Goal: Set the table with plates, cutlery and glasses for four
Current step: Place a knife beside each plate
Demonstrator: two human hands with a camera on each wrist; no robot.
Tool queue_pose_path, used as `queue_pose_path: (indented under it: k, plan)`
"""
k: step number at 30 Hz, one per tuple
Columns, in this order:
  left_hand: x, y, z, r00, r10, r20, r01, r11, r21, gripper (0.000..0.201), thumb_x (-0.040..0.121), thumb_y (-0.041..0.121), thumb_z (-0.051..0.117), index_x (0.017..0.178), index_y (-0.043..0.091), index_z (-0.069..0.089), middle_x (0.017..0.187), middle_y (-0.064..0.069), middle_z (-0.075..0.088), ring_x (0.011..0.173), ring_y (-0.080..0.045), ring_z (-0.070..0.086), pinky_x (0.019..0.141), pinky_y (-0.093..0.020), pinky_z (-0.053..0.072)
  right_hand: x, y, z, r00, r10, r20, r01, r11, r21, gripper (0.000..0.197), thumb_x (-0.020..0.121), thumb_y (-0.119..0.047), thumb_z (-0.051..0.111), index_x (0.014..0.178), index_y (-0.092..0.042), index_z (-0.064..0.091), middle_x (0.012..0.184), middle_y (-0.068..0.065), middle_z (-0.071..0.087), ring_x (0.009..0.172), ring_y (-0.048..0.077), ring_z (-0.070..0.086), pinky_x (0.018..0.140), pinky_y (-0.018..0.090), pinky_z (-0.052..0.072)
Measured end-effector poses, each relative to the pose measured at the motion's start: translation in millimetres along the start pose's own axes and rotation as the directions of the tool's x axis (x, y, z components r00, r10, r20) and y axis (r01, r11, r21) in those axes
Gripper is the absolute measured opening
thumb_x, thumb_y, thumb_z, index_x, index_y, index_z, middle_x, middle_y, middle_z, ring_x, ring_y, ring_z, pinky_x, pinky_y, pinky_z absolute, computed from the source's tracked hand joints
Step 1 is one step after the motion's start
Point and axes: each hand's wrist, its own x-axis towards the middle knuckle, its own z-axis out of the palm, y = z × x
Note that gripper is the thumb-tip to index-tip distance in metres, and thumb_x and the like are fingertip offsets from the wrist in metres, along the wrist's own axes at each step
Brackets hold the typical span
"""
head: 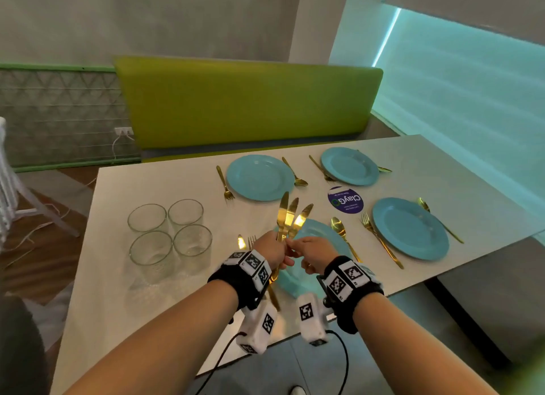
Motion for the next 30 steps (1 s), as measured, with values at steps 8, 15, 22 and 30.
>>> queue_pose_path:
  k: [8,15,22,30]
  plan:
    - [45.4,37.5,56.3,0.999,-0.046,-0.006,0.045,0.992,-0.121,0.027,0.094,0.004,0.038,0.076,0.010,0.057,0.076,-0.010,0.063,0.060,-0.019,0.062,0.057,-0.025,0.052,43.4,9.6,-62.2,0.997,0.068,0.034,-0.075,0.958,0.278,0.024,0.093,-0.020,0.053,0.070,-0.014,0.058,0.067,0.000,0.050,0.053,0.010,0.034,0.044,0.019,0.027]
    - [92.8,51.6,88.4,0.982,-0.115,-0.150,0.094,0.986,-0.138,0.008,0.097,0.008,0.035,0.094,0.007,0.043,0.074,-0.007,0.057,0.059,-0.020,0.057,0.051,-0.025,0.044,86.2,28.8,-135.2,0.996,0.078,-0.037,-0.071,0.985,0.157,0.027,0.096,-0.021,0.050,0.070,-0.014,0.054,0.067,0.000,0.053,0.053,0.011,0.041,0.047,0.021,0.033]
    - [116.9,54.3,91.3,0.946,-0.138,-0.292,0.101,0.985,-0.139,0.009,0.097,0.010,0.035,0.101,0.006,0.043,0.072,-0.004,0.050,0.053,-0.013,0.046,0.043,-0.020,0.036,115.6,83.6,-193.5,0.979,0.134,-0.157,-0.182,0.916,-0.358,0.029,0.091,-0.023,0.053,0.062,-0.024,0.049,0.082,0.005,0.056,0.076,0.019,0.052,0.073,0.032,0.049]
    - [132.5,52.2,105.3,0.941,-0.166,-0.295,0.131,0.982,-0.136,0.017,0.098,0.011,0.035,0.105,0.005,0.048,0.072,-0.003,0.050,0.053,-0.012,0.046,0.046,-0.020,0.035,129.1,99.7,-186.6,0.985,0.092,-0.145,-0.163,0.761,-0.628,0.028,0.092,-0.022,0.049,0.066,-0.014,0.049,0.071,0.000,0.050,0.080,0.018,0.052,0.086,0.029,0.050]
